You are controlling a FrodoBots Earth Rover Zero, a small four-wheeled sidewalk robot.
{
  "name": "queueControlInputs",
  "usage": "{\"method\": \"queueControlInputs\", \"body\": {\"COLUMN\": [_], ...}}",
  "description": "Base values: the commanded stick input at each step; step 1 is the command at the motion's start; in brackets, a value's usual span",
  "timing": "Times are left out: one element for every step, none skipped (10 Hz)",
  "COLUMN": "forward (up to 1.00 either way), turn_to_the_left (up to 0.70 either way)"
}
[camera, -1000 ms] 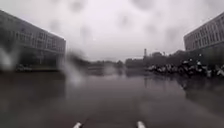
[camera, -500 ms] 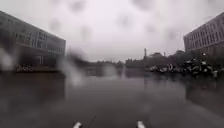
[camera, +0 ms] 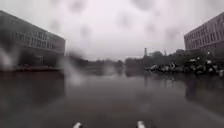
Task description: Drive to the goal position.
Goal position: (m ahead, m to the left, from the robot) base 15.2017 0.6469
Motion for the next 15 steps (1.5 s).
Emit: {"method": "queueControlInputs", "body": {"forward": [0.69, 0.69, 0.69, 0.69, 0.69, 0.69, 0.69, 0.69, 0.69, 0.69, 0.69, 0.69, 0.69, 0.69, 0.69], "turn_to_the_left": [0.01, 0.01, 0.01, 0.01, 0.01, 0.01, 0.01, 0.01, 0.01, 0.01, 0.01, 0.01, 0.01, 0.01, 0.01]}}
